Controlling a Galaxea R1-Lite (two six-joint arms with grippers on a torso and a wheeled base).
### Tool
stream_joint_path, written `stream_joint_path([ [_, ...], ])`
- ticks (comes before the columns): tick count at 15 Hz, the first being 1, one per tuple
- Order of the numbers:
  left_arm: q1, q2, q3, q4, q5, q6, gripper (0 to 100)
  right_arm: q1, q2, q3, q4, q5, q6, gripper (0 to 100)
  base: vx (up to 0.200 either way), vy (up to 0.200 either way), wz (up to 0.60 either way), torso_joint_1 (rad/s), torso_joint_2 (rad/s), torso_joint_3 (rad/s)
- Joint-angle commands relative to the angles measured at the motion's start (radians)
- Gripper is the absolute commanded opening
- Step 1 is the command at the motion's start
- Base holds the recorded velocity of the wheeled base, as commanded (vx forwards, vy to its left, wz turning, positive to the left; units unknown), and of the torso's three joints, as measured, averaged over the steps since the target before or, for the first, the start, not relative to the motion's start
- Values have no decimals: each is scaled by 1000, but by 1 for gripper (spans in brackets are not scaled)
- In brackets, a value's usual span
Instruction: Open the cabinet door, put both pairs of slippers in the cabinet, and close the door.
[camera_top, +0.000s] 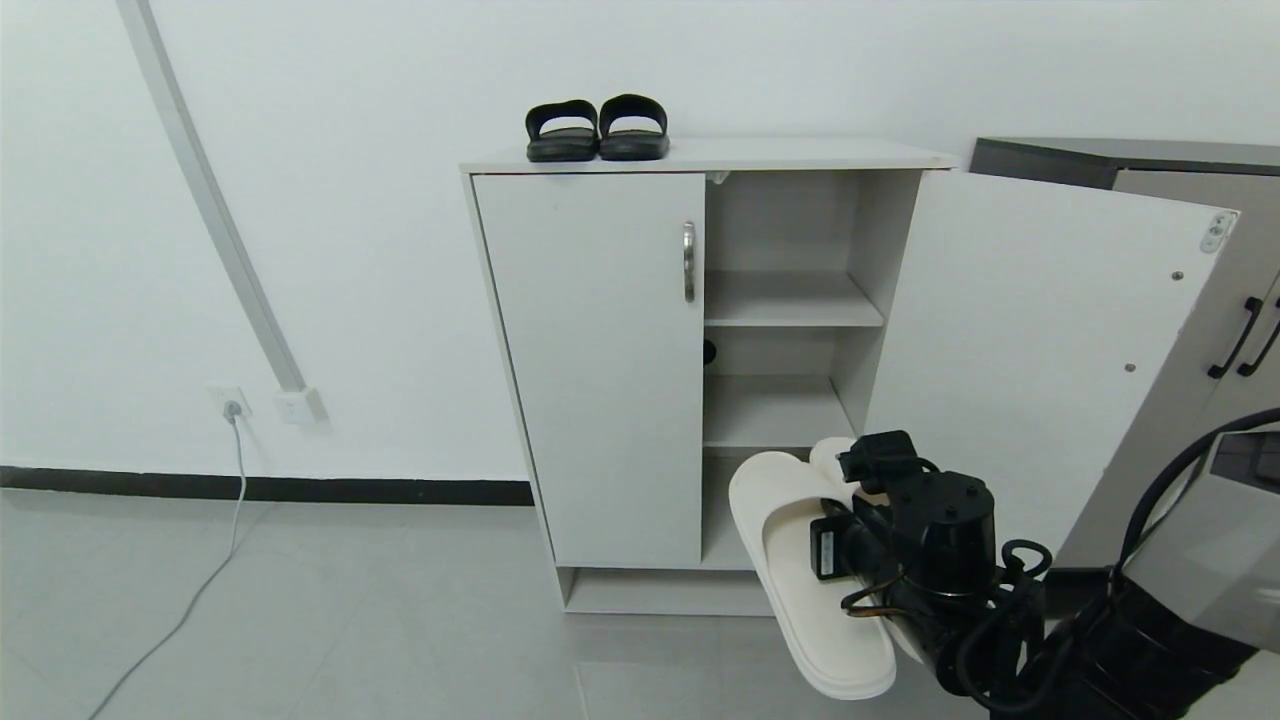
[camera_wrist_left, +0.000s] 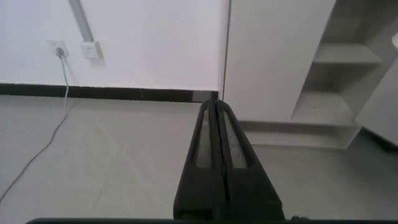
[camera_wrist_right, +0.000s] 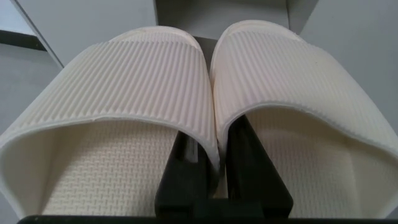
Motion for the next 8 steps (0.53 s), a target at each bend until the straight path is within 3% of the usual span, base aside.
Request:
stream_joint_path([
  [1,2,-10,6,2,-3,11,0,3,9,-2,-1,0,0,0,0,0,0,0,0,0],
  [3,2,-10,6,2,0,3,0,5,29,-33,8,-2,0,0,0,0,0,0,0,0],
  [6,2,-10,6,3,1,-4,0,5,83,-182,94,-74,15,0,0,0,0,0,0,0],
  [8,2,-10,6,3,1,-4,0,26,89,-346,312,-134,115,0,0,0,0,0,0,0],
])
